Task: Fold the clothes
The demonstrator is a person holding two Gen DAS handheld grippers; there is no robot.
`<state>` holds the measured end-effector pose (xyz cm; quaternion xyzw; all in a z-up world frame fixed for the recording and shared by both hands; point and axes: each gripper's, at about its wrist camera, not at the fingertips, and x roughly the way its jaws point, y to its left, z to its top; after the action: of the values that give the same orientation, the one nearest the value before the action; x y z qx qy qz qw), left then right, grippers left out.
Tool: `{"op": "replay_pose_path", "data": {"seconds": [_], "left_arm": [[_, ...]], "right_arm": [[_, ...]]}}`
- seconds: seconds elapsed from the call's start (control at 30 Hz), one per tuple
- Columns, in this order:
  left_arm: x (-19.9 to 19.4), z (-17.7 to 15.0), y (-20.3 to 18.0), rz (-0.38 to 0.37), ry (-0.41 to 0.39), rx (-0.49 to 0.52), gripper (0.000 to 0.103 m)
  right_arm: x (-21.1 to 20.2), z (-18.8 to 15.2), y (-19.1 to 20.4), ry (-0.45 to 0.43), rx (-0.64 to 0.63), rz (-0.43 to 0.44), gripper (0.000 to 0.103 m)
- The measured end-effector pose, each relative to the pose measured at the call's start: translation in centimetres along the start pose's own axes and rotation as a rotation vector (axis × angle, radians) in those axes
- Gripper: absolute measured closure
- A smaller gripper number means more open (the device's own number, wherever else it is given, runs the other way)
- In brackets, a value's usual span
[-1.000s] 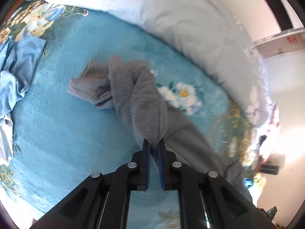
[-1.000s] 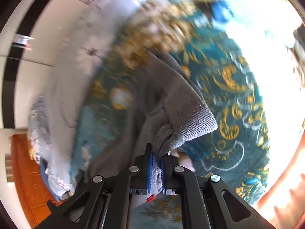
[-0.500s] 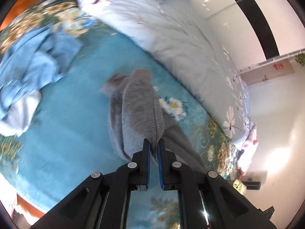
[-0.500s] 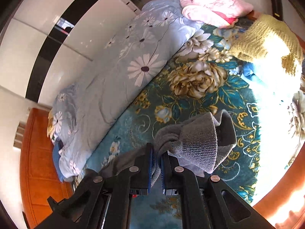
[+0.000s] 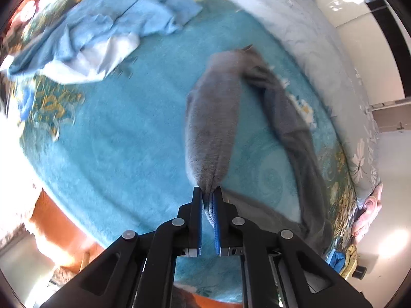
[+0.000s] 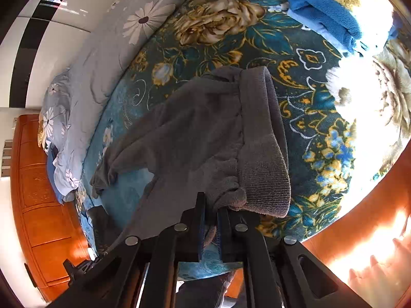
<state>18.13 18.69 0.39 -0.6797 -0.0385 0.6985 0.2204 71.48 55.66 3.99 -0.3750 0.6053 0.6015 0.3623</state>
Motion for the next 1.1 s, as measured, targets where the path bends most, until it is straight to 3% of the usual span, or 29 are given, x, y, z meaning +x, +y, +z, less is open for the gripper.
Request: {"op": "replay_pose_path", "data": {"seconds": [0.37,0.43,0.53,0.63,0.73,0.87,0.93,1.1], "left_arm": [[-8.0,7.2,-10.4,-0.126,-0.264,0.212,0.096],[-9.8,7.5,-11.0,-0.169,-0.326,0.228,0.095],[-10.0,6.2,-9.8,-0.187,-0.348,0.209,0.095],[-6.3,4.1,-6.4,-0.127,-0.275,0.160,0.095],[-0.7,2.6,-2.1,-0.025,-0.139,0.092,0.095],[4.6,0.3,3.1,0.098,-0.009,0.027,0.096],[5.8,-0.5,5.3,0.150,0.019,0.009,0.096],[6.4,-0.7,8.1,0.177,0.062,-0.023,0.096]], "right_arm": [[-6.1,6.0,8.7,-0.160,-0.258,0.168,0.096],[-7.4,6.1,9.8,-0.194,-0.287,0.195,0.096],[-8.0,5.7,10.2,-0.208,-0.319,0.201,0.096],[-5.7,4.6,8.3,-0.142,-0.293,0.156,0.096],[-2.1,3.1,4.5,-0.055,-0.207,0.088,0.095],[3.2,0.2,-0.2,0.079,-0.109,-0.045,0.096],[4.7,-0.8,-1.5,0.118,-0.098,-0.096,0.096],[6.3,-1.9,-3.4,0.154,-0.067,-0.161,0.096]]}}
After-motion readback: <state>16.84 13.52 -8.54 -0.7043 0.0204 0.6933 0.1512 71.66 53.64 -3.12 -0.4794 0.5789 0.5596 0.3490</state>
